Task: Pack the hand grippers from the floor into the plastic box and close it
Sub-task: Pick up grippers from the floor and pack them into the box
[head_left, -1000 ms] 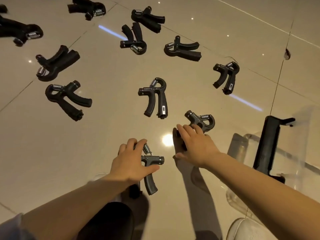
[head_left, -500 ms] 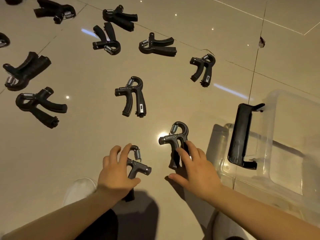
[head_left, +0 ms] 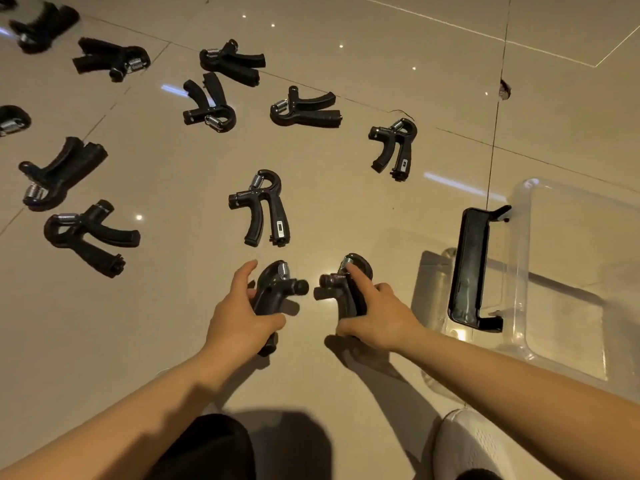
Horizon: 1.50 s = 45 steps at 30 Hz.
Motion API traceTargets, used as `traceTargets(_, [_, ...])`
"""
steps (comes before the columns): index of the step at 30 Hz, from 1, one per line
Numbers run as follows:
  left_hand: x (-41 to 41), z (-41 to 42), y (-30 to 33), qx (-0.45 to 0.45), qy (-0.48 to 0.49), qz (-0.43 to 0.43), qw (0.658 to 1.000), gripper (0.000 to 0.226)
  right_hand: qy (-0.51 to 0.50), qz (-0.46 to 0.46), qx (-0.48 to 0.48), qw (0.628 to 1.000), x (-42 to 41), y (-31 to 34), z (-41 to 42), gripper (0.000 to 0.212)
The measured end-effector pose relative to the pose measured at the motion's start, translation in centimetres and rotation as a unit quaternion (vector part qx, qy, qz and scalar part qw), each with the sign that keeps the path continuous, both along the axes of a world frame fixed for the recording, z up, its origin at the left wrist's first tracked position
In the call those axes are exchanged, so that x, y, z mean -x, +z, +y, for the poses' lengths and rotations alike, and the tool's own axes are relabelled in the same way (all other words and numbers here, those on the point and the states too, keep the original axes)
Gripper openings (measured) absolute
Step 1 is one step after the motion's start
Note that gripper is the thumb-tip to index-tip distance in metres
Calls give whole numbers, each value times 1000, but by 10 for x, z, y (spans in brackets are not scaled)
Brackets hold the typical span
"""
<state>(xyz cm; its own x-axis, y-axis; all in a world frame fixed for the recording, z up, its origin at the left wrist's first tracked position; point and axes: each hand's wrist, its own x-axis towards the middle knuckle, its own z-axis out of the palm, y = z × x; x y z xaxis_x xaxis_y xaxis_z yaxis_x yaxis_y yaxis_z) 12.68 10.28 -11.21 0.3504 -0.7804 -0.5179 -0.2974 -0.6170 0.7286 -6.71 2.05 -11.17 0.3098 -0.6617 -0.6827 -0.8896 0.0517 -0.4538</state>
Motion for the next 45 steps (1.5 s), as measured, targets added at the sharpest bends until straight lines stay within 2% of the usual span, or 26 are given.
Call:
traceTargets(2, [2,-1,15,38,45,35,998,87,-128,-106,-96,981,-5,27,4,93])
traceTargets(3, [4,-2,23,67,62,46,995,84,-160,-146,-131,967,-7,43,5,90])
traceTargets(6, [14,-9,44,158,69,51,984,80,-163,-227,-159,947,-2,97,6,83])
traceTargets(10, [42,-27,75,246,44,67,966,78,-157,-300,-66,939,20,156,-2,82])
traceTargets(14, [74,-37,99,322,-3,68,944,77,-198,-365,-1,910,63,184,-9,82])
traceTargets(17, [101,-44,112,340,-44,67,937,76,-231,-370,33,899,102,191,-11,84])
traceTargets(21, [143,-61,120,353,-129,23,927,74,-309,-372,72,872,167,187,-15,74])
traceTargets(26, [207,-92,114,378,-211,-38,901,71,-395,-257,103,876,252,160,-21,73])
traceTargets(30, [246,-115,94,387,-277,-123,871,66,-403,-155,42,901,298,134,-20,68])
traceTargets(33, [259,-128,84,411,-333,-205,824,63,-347,-83,0,934,315,113,-24,71])
traceTargets(38, [269,-137,82,444,-380,-239,776,47,-212,92,-17,973,322,84,-50,82])
traceTargets(42, [267,-136,73,467,-431,-260,727,38,-112,212,-10,971,315,58,-66,84])
traceTargets(45, [267,-137,69,460,-460,-269,710,40,-71,271,2,960,314,42,-77,80])
